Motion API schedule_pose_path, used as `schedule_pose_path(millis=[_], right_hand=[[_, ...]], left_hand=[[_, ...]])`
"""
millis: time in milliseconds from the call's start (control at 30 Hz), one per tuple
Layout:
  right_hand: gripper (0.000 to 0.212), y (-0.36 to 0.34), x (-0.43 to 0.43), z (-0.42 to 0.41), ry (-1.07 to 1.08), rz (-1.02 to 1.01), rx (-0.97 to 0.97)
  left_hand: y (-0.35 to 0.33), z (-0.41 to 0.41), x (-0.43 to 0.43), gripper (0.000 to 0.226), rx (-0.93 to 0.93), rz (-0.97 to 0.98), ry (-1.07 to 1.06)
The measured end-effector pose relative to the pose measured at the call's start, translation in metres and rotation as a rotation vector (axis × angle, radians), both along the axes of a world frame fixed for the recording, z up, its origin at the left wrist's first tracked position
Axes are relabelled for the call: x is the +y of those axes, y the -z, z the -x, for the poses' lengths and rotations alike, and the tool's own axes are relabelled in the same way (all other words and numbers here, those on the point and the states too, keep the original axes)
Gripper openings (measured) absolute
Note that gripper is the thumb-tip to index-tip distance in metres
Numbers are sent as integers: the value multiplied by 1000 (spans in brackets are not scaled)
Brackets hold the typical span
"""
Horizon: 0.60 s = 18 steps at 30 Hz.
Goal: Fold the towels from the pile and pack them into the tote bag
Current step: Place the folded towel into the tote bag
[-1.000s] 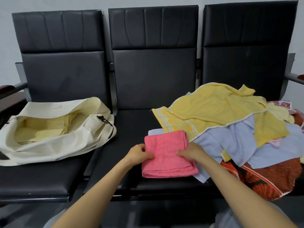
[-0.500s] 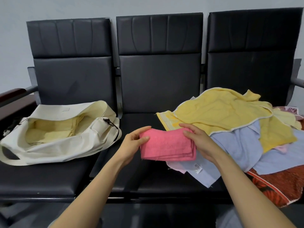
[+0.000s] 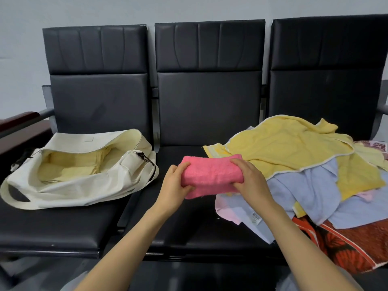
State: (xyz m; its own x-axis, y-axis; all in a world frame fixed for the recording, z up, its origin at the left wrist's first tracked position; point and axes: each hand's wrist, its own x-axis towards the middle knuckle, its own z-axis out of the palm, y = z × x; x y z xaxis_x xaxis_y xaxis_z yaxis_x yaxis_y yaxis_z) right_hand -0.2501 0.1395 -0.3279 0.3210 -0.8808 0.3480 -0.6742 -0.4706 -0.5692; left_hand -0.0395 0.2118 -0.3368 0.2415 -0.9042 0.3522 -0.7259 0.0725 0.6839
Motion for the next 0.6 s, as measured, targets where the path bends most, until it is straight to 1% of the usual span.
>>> schedule_pose_path(millis=[167, 233, 300, 333, 367, 400, 467, 500, 567, 600], right_hand=[[56, 0, 1, -1, 41, 47, 48], [53, -2, 1, 0, 46, 60, 79], [46, -3, 2, 1, 63, 78, 152], [42, -2, 2, 2, 74, 82, 184], [37, -2, 2, 2, 82, 71, 185], [31, -1, 0, 2, 86, 37, 140], [19, -2, -4, 2, 45, -131, -66], [18, -2, -6, 2, -11, -243, -210], [23, -3, -7, 0, -118, -468, -479], [29, -2, -7, -2, -153, -554, -545]], left_hand=[[1, 0, 4, 56, -237, 51, -40], [-1, -2, 5, 54, -290, 53, -48], [-2, -6, 6, 53, -307, 41, -69], [-2, -9, 6, 51, -278, 29, -72], [-3, -12, 7, 47, -208, 14, -64], [-4, -15, 8, 41, -97, -11, -41], [-7, -19, 9, 37, 162, -47, 35], [-8, -20, 9, 37, 280, -53, 68], [-11, -19, 9, 31, 444, -70, 100], [-11, -18, 10, 26, 482, -78, 109]])
